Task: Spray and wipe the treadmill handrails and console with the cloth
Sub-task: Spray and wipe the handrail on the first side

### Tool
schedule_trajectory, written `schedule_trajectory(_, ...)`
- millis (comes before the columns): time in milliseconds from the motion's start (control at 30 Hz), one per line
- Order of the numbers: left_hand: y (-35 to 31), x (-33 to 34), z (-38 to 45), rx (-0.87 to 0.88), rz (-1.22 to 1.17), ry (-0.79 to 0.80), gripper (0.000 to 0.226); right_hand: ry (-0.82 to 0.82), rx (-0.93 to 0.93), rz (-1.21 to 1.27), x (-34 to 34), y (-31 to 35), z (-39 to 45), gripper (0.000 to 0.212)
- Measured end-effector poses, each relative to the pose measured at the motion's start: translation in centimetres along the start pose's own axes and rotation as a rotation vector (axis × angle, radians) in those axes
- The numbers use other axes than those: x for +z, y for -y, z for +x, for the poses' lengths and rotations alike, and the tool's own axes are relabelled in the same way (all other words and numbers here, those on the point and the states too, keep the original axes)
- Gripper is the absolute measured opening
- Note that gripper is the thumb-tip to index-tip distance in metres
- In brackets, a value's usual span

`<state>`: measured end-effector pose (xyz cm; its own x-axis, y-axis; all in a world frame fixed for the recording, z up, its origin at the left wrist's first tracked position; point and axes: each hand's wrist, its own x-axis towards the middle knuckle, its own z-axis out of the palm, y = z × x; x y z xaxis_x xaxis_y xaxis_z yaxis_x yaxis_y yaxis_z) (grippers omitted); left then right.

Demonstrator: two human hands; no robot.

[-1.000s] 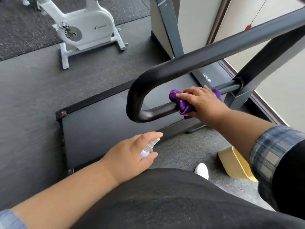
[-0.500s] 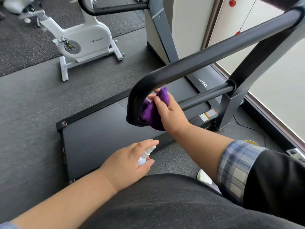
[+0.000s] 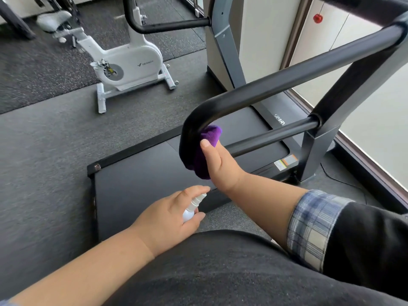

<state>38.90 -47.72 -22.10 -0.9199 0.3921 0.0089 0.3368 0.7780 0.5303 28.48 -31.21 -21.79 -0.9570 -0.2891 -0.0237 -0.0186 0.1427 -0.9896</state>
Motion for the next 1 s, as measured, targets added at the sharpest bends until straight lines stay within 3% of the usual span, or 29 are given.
schedule_trajectory(133, -0.2, -0.4, -0.6, -0.022, -0.009, -0.005, 0.055, 0.142, 0.002, -0.014, -1.9, -0.4, -0.8, 0.028)
schedule_trajectory(333, 0.2, 0.2, -1.4, -0.081, -0.015, -0.018, 0.055, 0.332, -0.107, -0.378, -4.6, -0.7, 0.9, 0.021)
schedule_trajectory(500, 0.2, 0.6, -1.9, -0.124, -0.024, -0.014, 0.055, 0.433, -0.026, -0.694, -4.3, 2.0, 4.9, 0.088)
schedule_trajectory(600, -0.2, 0.9, -2.0, -0.135, -0.025, -0.008, 0.055, 0.526, 0.055, -0.792, -3.0, 1.7, 5.7, 0.113)
schedule_trajectory(767, -0.3, 1.3, -2.0, -0.148, -0.037, -0.006, 0.055, 0.402, -0.041, -0.869, -2.2, -0.3, 5.1, 0.088)
schedule_trajectory(900, -0.4, 1.3, -1.9, -0.150, -0.055, 0.002, 0.063, 0.272, -0.250, -0.963, -2.4, -2.1, 3.8, 0.062)
schedule_trajectory(1000, -0.6, 1.0, -1.9, -0.149, -0.040, -0.012, 0.065, 0.254, -0.357, -1.105, -4.0, -3.4, 3.6, 0.063)
